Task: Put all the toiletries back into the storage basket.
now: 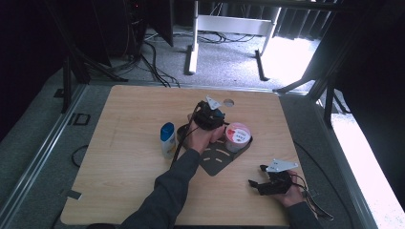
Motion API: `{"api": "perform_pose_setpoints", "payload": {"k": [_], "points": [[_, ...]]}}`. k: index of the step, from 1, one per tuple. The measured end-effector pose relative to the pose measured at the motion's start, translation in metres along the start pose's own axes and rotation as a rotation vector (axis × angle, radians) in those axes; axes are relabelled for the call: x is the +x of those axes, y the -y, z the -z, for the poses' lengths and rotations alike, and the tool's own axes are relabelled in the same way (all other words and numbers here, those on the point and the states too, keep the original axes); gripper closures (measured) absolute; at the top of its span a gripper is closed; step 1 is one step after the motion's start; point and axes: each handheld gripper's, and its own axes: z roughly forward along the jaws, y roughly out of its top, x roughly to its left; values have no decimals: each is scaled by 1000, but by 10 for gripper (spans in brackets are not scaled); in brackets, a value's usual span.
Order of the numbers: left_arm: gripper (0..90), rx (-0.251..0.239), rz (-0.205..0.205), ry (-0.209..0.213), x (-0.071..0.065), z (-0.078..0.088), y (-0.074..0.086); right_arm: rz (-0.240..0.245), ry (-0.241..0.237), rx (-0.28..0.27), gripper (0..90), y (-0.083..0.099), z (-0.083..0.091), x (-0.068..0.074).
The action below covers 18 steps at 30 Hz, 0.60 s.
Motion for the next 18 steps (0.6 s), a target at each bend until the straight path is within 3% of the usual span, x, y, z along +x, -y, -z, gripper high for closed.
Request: {"api": "perform_pose_setpoints", "payload": {"k": [18], "points": [[530,5,3,-11,-3,-4,-3,0,-1,-1,183,0,0,0]]}}
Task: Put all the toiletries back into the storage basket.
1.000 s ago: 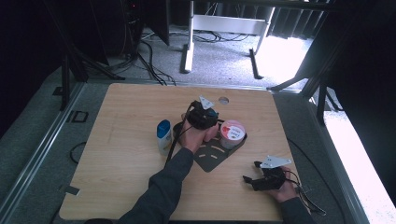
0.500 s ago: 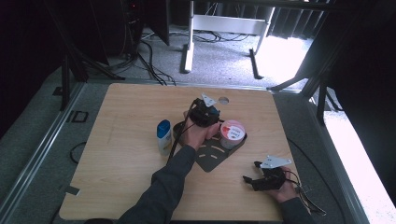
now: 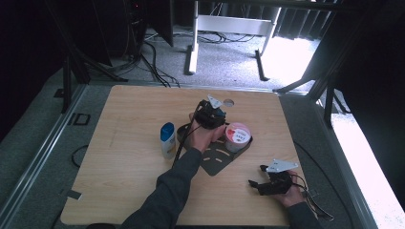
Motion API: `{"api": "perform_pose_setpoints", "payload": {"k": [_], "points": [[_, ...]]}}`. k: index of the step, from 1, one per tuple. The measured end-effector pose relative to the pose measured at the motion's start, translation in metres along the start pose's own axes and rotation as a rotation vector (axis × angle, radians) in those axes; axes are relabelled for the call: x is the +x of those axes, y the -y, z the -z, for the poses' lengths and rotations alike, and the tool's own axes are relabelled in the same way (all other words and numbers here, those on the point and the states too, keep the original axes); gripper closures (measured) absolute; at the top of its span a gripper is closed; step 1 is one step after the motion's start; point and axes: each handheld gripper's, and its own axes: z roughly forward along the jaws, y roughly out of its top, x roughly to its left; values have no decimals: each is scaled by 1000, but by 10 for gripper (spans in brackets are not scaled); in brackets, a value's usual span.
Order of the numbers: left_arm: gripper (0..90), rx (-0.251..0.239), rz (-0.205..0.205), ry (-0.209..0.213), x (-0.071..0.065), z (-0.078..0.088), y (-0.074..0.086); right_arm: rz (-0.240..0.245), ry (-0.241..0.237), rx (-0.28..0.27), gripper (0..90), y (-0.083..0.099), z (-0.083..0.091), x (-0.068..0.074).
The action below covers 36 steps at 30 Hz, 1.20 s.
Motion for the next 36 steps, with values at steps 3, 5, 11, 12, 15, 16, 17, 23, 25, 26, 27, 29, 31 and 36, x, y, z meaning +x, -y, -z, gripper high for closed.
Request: {"api": "perform_pose_setpoints", "payload": {"k": [3,5,11,12,15,16,17,23,25,26,27,29,31,36], "points": [[530,-4,2,6,-2,-1,0,0,0,0,183,0,0,0],[531,-5,2,8,-2,-1,0,0,0,0,183,0,0,0],[530,-9,5,8,-2,-2,0,0,0,0,182,0,0,0],[531,-10,5,8,-2,-2,0,0,-1,0,183,0,0,0],[530,-7,-3,9,-2,-2,0,0,-1,0,183,0,0,0],[530,-7,-6,10,-2,-2,0,0,-1,0,183,0,0,0],[530,-6,-10,10,-2,-2,0,0,-1,0,183,0,0,0],[530,-15,-9,0,-4,-2,1,0,-1,0,182,0,0,0],[530,-17,-5,-5,-5,-2,1,1,-1,0,182,0,0,0],[531,-18,-4,-6,-5,-2,1,1,-1,0,182,0,0,0],[531,-19,-3,-7,-5,-3,1,1,-1,0,182,0,0,0],[531,-23,-2,-8,-5,-3,1,0,-1,0,182,0,0,0],[531,-25,-2,-7,-5,-3,1,1,-1,0,182,0,0,0],[529,-20,-16,-5,-6,-2,2,0,-1,0,183,0,0,0]]}}
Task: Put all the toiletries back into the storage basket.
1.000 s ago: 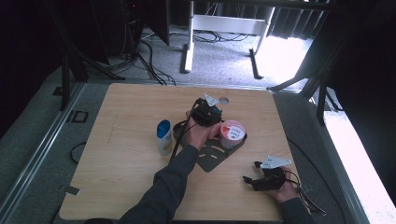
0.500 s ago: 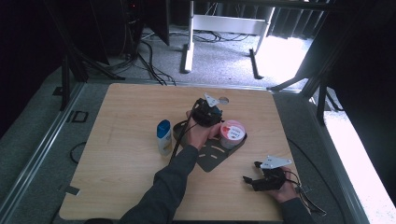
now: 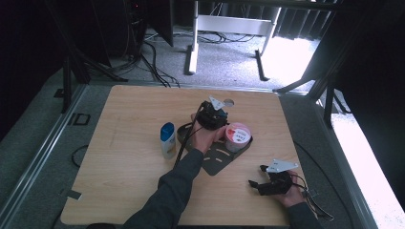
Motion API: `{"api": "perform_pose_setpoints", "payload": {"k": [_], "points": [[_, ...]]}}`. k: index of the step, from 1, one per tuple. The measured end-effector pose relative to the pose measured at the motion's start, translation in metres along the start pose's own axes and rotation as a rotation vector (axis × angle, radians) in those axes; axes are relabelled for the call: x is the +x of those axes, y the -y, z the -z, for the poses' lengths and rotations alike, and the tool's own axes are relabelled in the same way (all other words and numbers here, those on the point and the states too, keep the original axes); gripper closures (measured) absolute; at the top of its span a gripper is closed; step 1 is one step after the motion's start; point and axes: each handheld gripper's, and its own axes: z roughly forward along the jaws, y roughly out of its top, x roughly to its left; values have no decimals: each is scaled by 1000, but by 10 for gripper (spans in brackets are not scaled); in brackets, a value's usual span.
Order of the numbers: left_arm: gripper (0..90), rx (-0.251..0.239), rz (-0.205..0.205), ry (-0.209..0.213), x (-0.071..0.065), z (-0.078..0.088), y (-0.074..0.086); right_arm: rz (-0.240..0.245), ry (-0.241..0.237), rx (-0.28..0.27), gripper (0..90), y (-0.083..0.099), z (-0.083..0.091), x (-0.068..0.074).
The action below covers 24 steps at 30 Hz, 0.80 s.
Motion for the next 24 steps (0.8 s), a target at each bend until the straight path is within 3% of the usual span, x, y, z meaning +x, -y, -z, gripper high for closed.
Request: {"api": "perform_pose_setpoints", "payload": {"k": [5,13,24], "points": [[525,5,-3,-2,0,1,1,0,0,0,182,0,0,0],[433,33,-70,-37,-8,0,2,1,0,0,182,0,0,0],[377,48,-26,18,-2,6,7,2,-1,1,182,0,0,0]]}}
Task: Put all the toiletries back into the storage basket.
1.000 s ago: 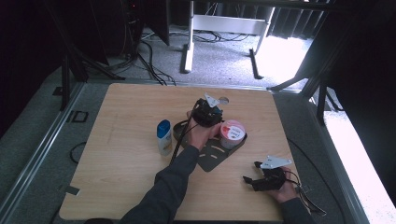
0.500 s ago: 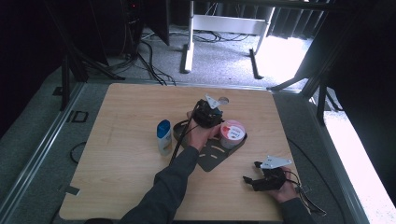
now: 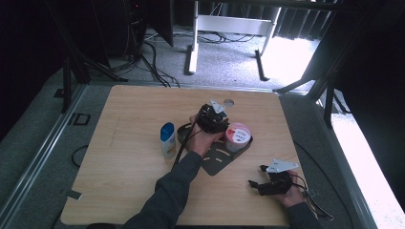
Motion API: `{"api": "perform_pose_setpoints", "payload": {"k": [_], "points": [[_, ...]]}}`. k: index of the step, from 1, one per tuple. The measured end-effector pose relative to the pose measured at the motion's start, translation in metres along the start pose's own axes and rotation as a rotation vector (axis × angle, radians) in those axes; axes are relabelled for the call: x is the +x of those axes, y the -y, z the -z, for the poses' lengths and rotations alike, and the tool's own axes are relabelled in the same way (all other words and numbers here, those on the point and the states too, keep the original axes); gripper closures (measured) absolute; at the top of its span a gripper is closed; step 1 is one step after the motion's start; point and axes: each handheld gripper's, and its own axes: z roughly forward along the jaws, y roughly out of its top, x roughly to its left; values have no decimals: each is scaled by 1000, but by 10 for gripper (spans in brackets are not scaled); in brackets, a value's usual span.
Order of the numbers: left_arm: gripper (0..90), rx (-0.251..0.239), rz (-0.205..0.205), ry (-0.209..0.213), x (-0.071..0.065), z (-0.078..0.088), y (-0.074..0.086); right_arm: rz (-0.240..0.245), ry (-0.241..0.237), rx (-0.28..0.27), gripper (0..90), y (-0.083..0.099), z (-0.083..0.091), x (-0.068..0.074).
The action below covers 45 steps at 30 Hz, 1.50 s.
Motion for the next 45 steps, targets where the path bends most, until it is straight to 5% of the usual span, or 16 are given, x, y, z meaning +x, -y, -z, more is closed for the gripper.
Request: {"api": "perform_pose_setpoints", "payload": {"k": [19,36,45], "points": [[411,-11,50,68,8,23,11,2,1,0,183,0,0,0],[467,30,49,143,6,37,25,2,1,0,182,0,0,0],[485,34,12,183,3,53,29,3,1,0,182,0,0,0]]}}
